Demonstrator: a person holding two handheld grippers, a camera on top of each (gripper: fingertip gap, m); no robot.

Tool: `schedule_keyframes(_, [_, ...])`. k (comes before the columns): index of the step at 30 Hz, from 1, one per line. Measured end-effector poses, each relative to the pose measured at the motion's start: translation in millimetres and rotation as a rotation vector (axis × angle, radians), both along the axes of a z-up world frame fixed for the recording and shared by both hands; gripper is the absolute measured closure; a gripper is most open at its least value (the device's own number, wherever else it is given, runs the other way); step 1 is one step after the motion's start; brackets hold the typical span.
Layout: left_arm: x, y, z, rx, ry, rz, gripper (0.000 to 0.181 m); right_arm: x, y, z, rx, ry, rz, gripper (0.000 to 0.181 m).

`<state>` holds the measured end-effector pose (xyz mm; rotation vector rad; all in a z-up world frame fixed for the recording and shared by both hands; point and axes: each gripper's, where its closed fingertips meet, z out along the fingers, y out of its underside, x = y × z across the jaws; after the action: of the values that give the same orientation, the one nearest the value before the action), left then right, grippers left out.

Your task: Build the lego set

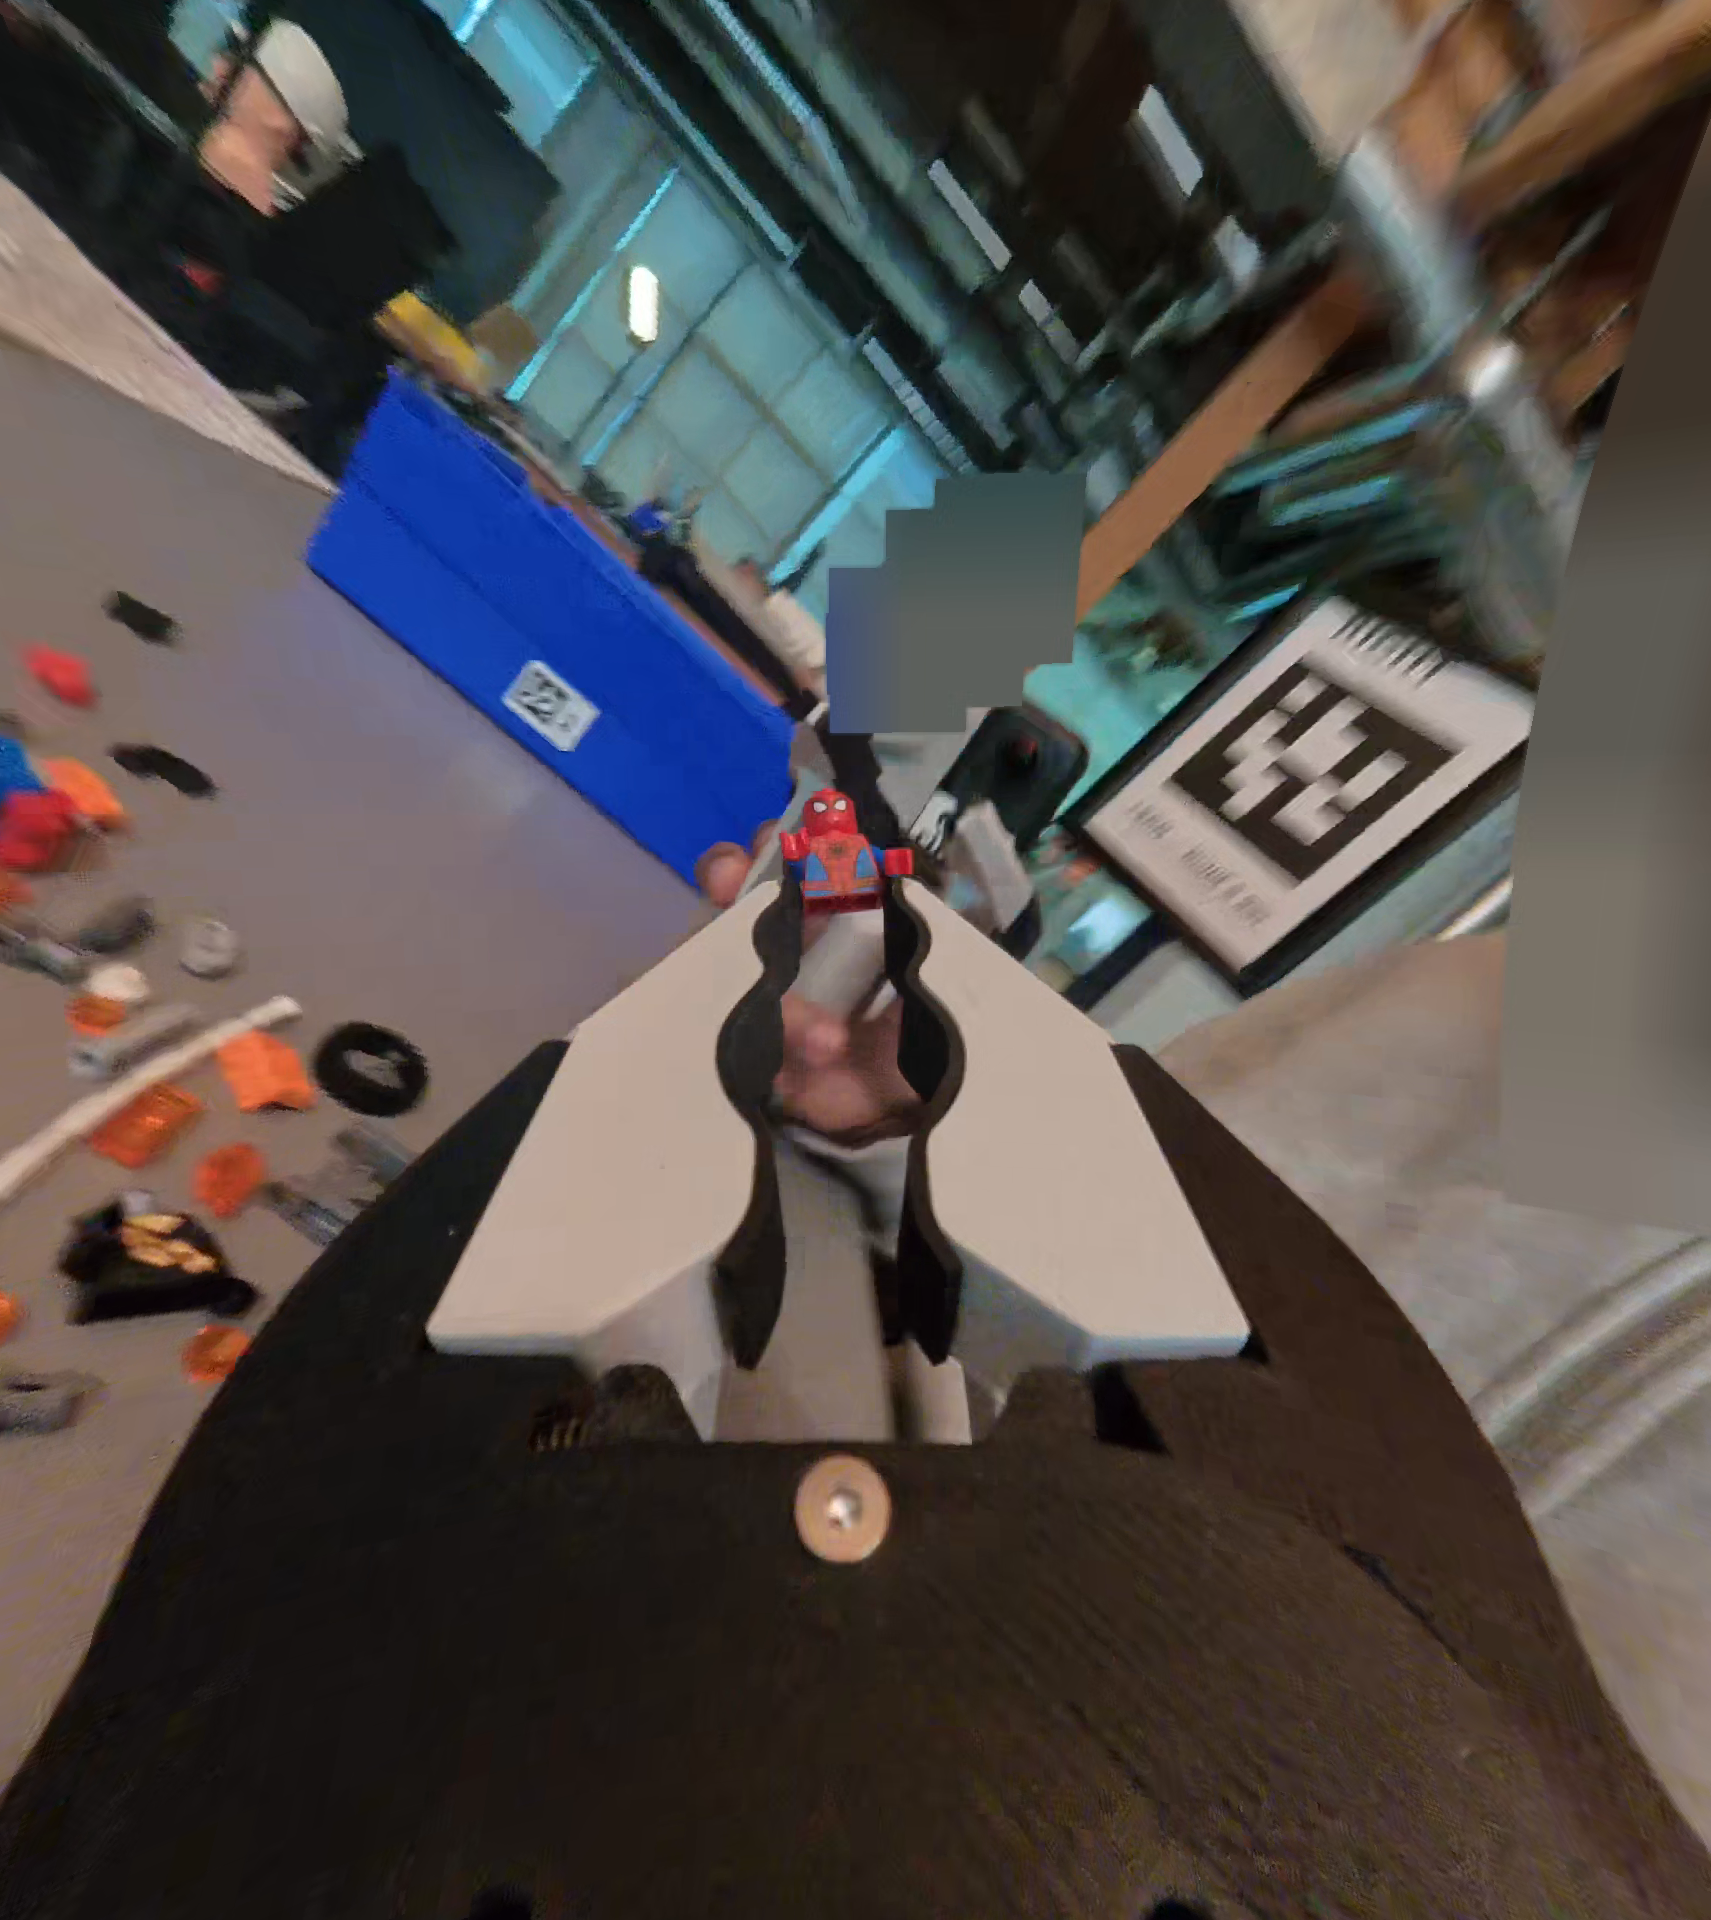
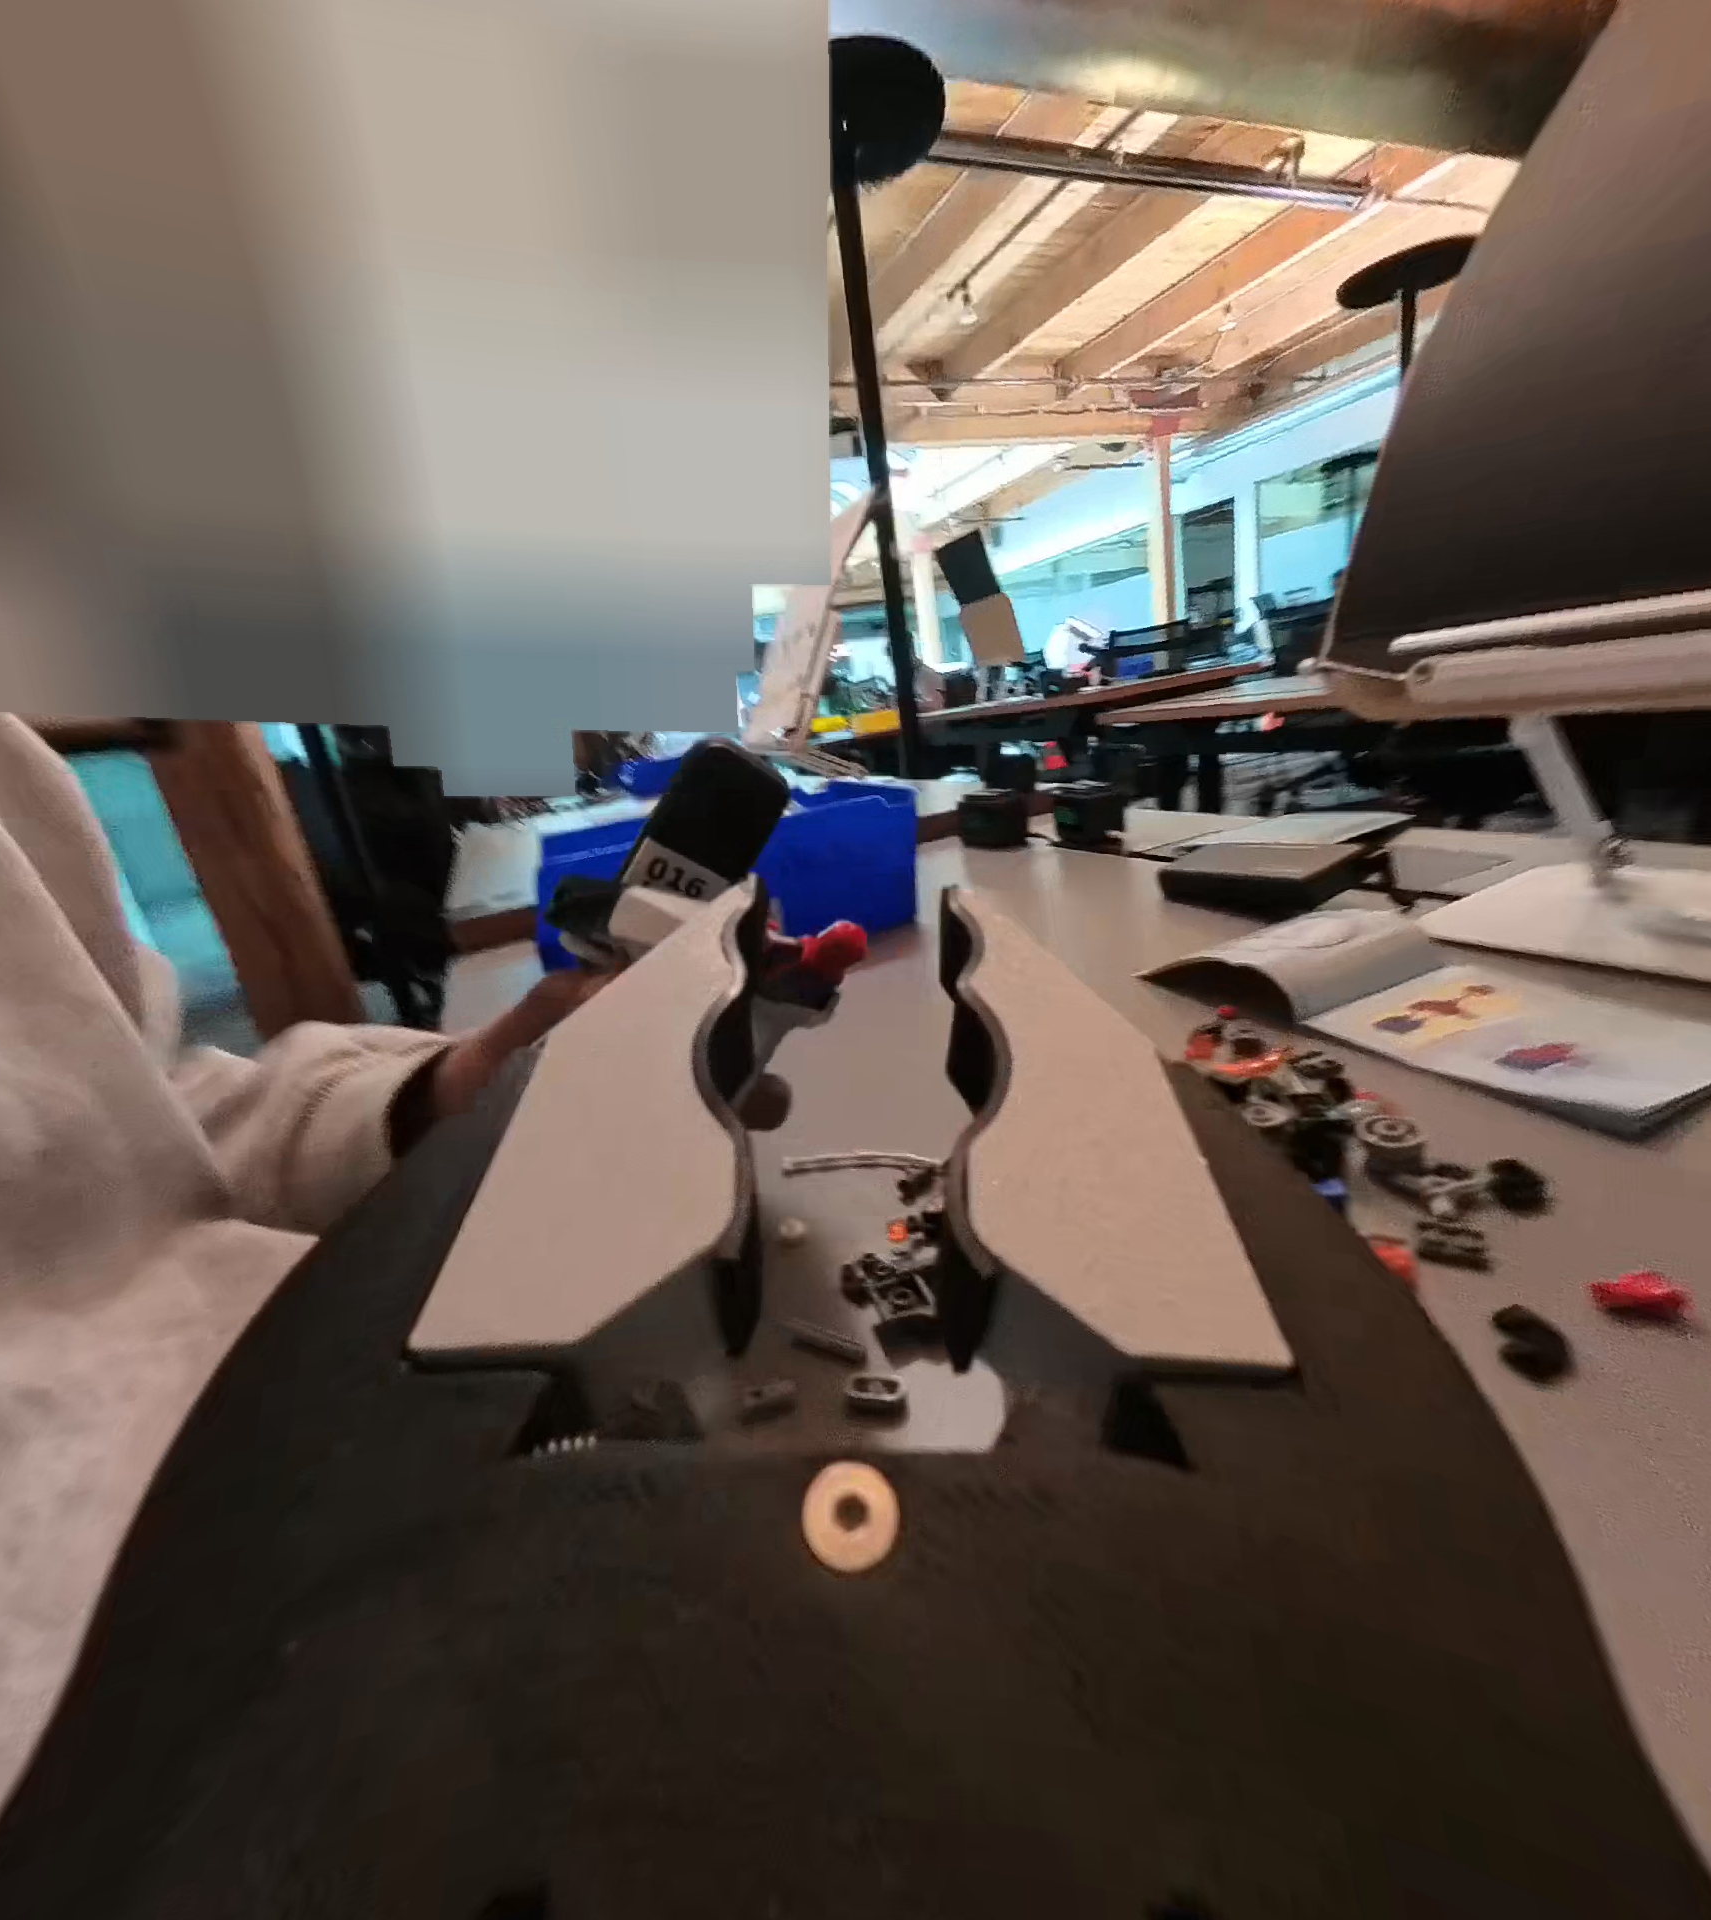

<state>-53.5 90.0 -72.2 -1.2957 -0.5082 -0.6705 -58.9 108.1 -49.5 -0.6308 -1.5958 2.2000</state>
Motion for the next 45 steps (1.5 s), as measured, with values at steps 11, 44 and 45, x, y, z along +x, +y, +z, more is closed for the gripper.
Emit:
schedule_keyframes(11, [2, 4, -8, -0.323, 0.665, 0.295, 0.168, 2, -2, -4, -0.125, -0.179, 0.187, 0.168])
schedule_keyframes(44, [8, 8, -8, -0.384, 0.884, 0.394, 0.168, 1, -14, -16, -0.084, -0.299, 0.273, 0.173])
schedule_keyframes(45, [7, 8, -9, -0.386, 0.880, 0.393, 0.168, 1, -14, -16, -0.082, -0.302, 0.271, 0.173])
